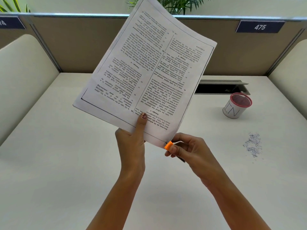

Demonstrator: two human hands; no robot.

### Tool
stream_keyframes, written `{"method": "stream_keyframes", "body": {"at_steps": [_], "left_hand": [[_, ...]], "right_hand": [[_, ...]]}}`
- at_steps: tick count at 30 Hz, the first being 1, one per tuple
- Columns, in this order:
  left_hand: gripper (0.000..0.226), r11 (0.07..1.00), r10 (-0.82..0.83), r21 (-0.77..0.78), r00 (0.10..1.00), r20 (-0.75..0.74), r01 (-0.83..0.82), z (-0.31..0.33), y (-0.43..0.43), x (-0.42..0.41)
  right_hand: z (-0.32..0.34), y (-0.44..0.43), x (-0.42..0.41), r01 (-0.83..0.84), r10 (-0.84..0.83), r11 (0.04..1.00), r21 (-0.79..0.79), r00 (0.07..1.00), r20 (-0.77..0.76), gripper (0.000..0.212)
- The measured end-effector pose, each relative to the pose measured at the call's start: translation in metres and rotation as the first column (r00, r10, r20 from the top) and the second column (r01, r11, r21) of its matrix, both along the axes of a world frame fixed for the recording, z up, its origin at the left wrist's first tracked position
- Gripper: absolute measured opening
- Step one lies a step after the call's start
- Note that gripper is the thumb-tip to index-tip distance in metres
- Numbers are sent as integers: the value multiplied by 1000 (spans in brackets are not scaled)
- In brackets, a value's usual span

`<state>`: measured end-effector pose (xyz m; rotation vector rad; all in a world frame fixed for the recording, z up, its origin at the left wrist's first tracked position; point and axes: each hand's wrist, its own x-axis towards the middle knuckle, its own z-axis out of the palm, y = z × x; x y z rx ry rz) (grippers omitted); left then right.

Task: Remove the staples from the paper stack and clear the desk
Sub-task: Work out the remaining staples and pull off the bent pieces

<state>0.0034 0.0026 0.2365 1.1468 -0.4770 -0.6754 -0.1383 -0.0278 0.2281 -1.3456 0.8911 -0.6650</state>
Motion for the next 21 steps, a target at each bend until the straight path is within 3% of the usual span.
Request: {"method": "stream_keyframes", "body": {"at_steps": [8, 21], "left_hand": [[26, 1000, -5, -7, 1000, 11, 5, 1, 0, 0], [25, 1000, -8, -10, 1000, -9, 8, 2, 0, -2]], "right_hand": [[1, 2, 1, 42, -40, 998, -42, 998, 53, 10], [3, 1, 4, 83, -86, 989, -122, 996, -16, 19]]}}
